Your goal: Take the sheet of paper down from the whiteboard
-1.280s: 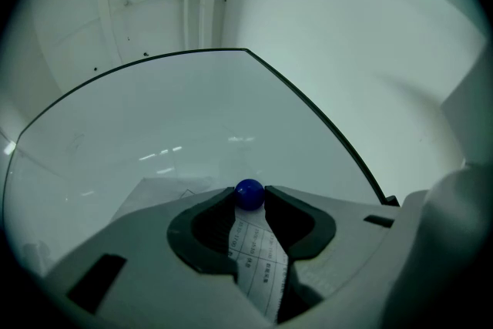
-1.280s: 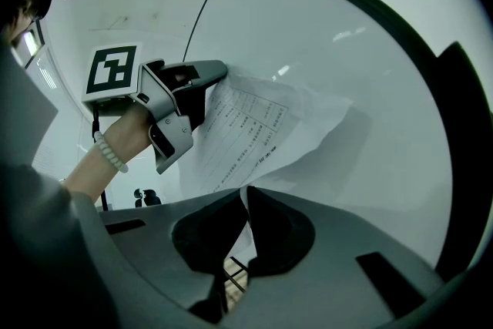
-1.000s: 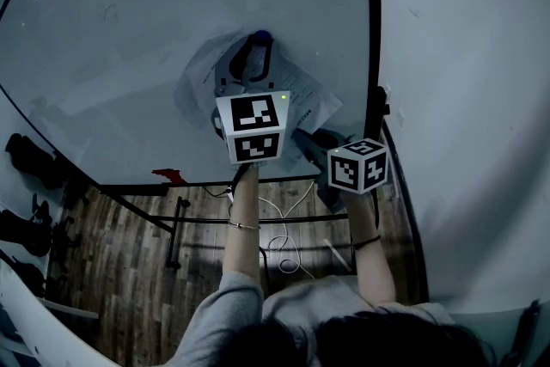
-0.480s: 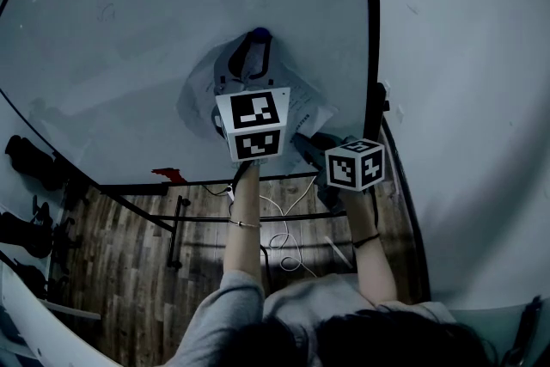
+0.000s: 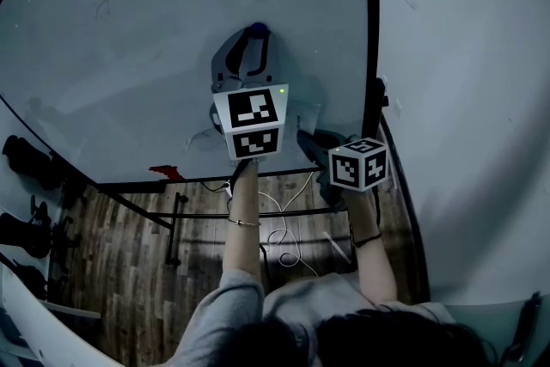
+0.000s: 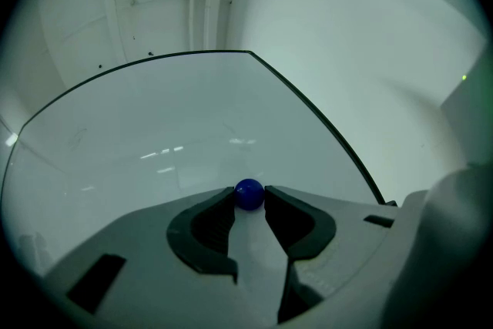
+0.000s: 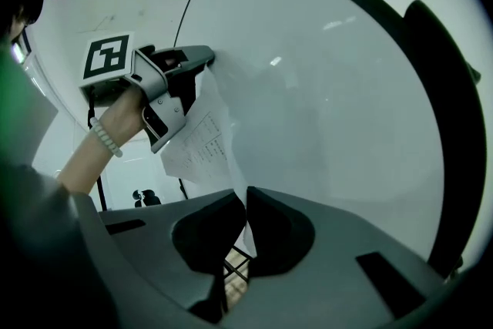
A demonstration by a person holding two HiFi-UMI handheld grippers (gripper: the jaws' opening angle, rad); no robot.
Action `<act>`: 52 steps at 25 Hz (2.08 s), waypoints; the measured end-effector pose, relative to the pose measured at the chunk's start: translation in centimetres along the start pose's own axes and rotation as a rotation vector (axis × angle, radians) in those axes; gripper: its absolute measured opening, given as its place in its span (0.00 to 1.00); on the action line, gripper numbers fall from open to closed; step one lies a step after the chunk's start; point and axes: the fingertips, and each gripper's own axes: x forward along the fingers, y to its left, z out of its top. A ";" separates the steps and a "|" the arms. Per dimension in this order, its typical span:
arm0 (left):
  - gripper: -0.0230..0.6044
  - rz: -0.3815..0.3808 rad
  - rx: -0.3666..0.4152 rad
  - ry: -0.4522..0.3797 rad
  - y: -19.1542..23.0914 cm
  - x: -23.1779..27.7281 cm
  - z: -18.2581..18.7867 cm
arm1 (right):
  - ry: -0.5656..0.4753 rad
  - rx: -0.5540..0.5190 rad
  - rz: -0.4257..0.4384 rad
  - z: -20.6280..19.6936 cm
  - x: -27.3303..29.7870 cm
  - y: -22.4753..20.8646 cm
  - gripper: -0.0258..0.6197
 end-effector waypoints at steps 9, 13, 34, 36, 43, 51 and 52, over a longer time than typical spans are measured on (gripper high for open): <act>0.24 -0.049 -0.052 -0.020 -0.2 -0.7 -0.1 | -0.054 -0.024 -0.029 1.7 -1.5 -0.4 0.04; 0.24 -0.059 -0.104 -0.020 0.2 -2.0 -0.6 | -0.075 -0.055 -0.062 2.0 -2.2 -0.5 0.04; 0.07 -0.101 -0.367 0.142 2.2 -8.0 -6.9 | -0.093 -0.189 -0.167 1.7 -4.9 -1.0 0.04; 0.06 -0.109 -0.382 0.164 2.1 -8.5 -7.7 | -0.095 -0.211 -0.165 1.8 -5.0 -0.8 0.04; 0.05 -0.136 -0.449 0.216 1.4 -10.3 -10.2 | -0.091 -0.263 -0.155 2.1 -5.3 0.1 0.04; 0.05 -0.142 -0.509 0.266 0.5 -12.3 -12.4 | -0.115 -0.296 -0.155 2.9 -6.0 0.7 0.04; 0.05 -0.144 -0.514 0.273 0.3 -12.6 -12.7 | -0.118 -0.300 -0.154 3.0 -6.1 0.8 0.04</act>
